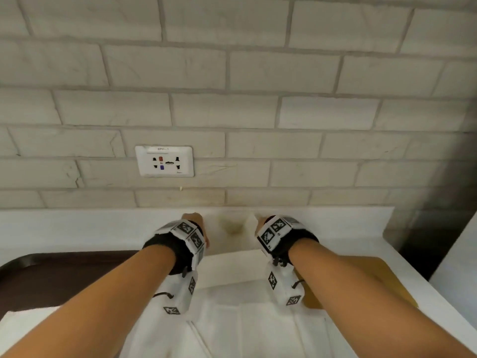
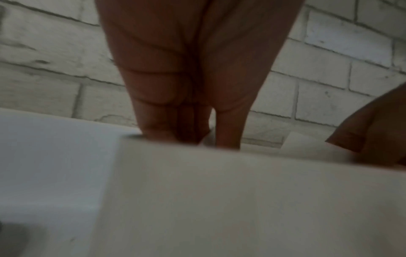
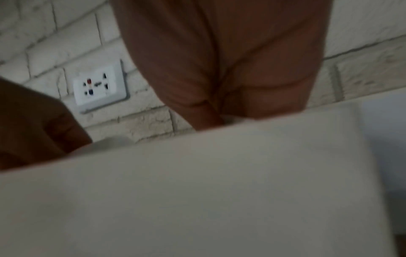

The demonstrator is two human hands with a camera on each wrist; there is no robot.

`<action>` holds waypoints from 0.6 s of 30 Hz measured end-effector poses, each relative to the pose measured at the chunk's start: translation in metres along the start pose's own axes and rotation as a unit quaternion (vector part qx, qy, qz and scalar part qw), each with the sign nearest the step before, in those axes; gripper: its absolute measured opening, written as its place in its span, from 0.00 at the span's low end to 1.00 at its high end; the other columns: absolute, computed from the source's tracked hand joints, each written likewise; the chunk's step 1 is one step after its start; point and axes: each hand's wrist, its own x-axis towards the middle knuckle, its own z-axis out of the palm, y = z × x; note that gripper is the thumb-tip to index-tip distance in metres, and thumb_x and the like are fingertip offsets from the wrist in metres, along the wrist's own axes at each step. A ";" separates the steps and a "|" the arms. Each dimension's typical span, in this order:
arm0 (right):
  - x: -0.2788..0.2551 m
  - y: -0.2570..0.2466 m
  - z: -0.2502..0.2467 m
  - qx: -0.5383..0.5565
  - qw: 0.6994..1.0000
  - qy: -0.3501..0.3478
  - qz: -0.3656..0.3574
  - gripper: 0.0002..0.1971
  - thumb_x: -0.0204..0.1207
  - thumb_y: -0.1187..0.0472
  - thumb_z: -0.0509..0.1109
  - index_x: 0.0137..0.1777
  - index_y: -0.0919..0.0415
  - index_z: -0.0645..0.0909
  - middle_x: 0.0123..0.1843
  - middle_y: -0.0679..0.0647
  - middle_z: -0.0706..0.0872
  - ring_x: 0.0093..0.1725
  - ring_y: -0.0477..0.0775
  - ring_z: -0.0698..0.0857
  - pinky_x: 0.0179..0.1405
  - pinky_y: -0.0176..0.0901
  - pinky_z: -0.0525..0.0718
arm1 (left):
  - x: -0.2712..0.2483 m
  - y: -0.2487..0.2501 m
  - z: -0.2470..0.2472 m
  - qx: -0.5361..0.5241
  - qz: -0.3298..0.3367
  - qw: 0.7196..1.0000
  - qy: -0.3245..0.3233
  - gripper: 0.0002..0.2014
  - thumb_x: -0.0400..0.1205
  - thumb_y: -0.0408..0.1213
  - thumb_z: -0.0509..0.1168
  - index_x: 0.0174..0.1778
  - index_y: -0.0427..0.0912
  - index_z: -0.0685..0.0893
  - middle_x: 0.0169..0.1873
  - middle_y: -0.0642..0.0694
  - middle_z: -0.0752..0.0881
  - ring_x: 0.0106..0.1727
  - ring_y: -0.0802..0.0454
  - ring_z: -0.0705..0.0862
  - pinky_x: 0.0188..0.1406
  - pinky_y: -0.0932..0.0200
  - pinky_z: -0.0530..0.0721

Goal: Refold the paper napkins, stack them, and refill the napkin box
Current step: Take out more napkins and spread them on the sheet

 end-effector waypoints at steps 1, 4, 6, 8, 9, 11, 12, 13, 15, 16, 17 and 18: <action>0.002 0.000 0.004 -0.018 1.000 -0.010 0.004 0.25 0.82 0.68 0.51 0.77 0.78 0.56 0.76 0.76 0.65 0.72 0.69 0.71 0.67 0.60 0.72 | 0.001 0.003 0.005 0.043 0.016 0.999 -0.001 0.08 0.81 0.36 0.65 0.37 0.37 0.80 0.38 0.46 0.82 0.51 0.44 0.86 0.50 0.62 0.79; 0.022 0.000 0.016 -0.065 0.997 -0.017 0.023 0.25 0.82 0.67 0.54 0.77 0.75 0.61 0.76 0.73 0.68 0.71 0.71 0.73 0.66 0.63 0.74 | -0.002 0.007 0.017 0.220 0.051 0.974 -0.015 0.17 0.81 0.34 0.59 0.64 0.30 0.78 0.65 0.35 0.77 0.66 0.36 0.79 0.68 0.44 0.77; 0.032 0.001 0.021 -0.073 0.997 -0.029 0.026 0.23 0.80 0.67 0.57 0.75 0.72 0.67 0.73 0.71 0.72 0.70 0.71 0.75 0.65 0.66 0.76 | -0.001 0.006 0.027 0.274 0.048 0.960 -0.033 0.15 0.80 0.33 0.58 0.61 0.32 0.79 0.67 0.34 0.74 0.66 0.37 0.78 0.73 0.38 0.70; 0.038 0.003 0.027 -0.099 0.994 -0.051 0.019 0.23 0.79 0.64 0.61 0.73 0.68 0.71 0.72 0.68 0.75 0.70 0.69 0.76 0.67 0.67 0.76 | 0.005 0.004 0.033 0.300 0.056 0.952 -0.036 0.15 0.79 0.35 0.59 0.58 0.32 0.81 0.66 0.33 0.75 0.64 0.37 0.79 0.72 0.35 0.69; 0.038 0.005 0.026 -0.139 0.988 -0.060 0.012 0.22 0.78 0.64 0.61 0.72 0.67 0.73 0.72 0.67 0.76 0.70 0.69 0.76 0.66 0.67 0.77 | 0.003 0.006 0.033 0.301 0.057 0.951 -0.045 0.16 0.79 0.35 0.60 0.59 0.31 0.80 0.66 0.33 0.75 0.64 0.37 0.79 0.72 0.36 0.70; 0.035 0.002 0.021 -0.144 0.988 -0.059 0.020 0.19 0.79 0.65 0.60 0.69 0.67 0.76 0.69 0.68 0.78 0.67 0.69 0.78 0.63 0.67 0.79 | -0.002 0.009 0.028 0.258 0.063 0.963 -0.054 0.15 0.79 0.33 0.61 0.60 0.33 0.80 0.63 0.36 0.76 0.65 0.39 0.79 0.70 0.45 0.75; 0.034 0.003 0.017 -0.134 0.990 -0.040 0.005 0.18 0.80 0.65 0.59 0.68 0.69 0.77 0.68 0.68 0.78 0.67 0.69 0.78 0.63 0.65 0.79 | -0.002 0.011 0.024 0.223 0.062 0.972 -0.042 0.12 0.81 0.32 0.60 0.59 0.35 0.80 0.61 0.38 0.78 0.65 0.41 0.80 0.67 0.50 0.77; 0.031 0.002 0.009 -0.119 0.993 -0.022 -0.006 0.18 0.81 0.65 0.59 0.68 0.70 0.76 0.69 0.68 0.78 0.68 0.67 0.77 0.66 0.61 0.78 | -0.003 0.012 0.019 0.178 0.047 0.983 -0.021 0.11 0.82 0.33 0.60 0.59 0.37 0.80 0.59 0.39 0.80 0.65 0.42 0.81 0.64 0.54 0.78; 0.019 0.005 -0.010 -0.059 0.998 0.012 -0.008 0.20 0.80 0.62 0.62 0.69 0.69 0.74 0.70 0.66 0.77 0.70 0.65 0.76 0.67 0.54 0.75 | -0.009 0.017 0.007 0.127 0.016 0.992 0.004 0.11 0.82 0.36 0.63 0.56 0.35 0.83 0.56 0.39 0.84 0.59 0.43 0.84 0.56 0.57 0.82; 0.014 0.008 -0.017 -0.031 0.999 0.032 -0.002 0.21 0.78 0.61 0.64 0.69 0.69 0.74 0.70 0.65 0.78 0.69 0.65 0.77 0.66 0.52 0.76 | -0.014 0.019 0.002 0.119 0.013 0.993 0.005 0.09 0.82 0.37 0.64 0.48 0.34 0.83 0.47 0.39 0.85 0.49 0.45 0.86 0.46 0.60 0.84; 0.007 0.011 -0.025 -0.020 0.999 0.042 0.003 0.21 0.78 0.60 0.64 0.69 0.69 0.73 0.69 0.64 0.78 0.68 0.65 0.78 0.65 0.51 0.77 | -0.020 0.024 -0.003 0.107 0.012 0.994 0.006 0.11 0.83 0.39 0.63 0.41 0.34 0.82 0.40 0.40 0.84 0.41 0.47 0.84 0.37 0.62 0.82; -0.002 0.018 -0.031 -0.013 0.999 0.040 0.014 0.22 0.79 0.60 0.64 0.69 0.70 0.73 0.69 0.64 0.79 0.67 0.66 0.79 0.65 0.51 0.79 | -0.028 0.030 -0.007 0.102 0.019 0.994 0.017 0.12 0.83 0.40 0.62 0.41 0.33 0.81 0.40 0.40 0.84 0.41 0.46 0.83 0.37 0.61 0.81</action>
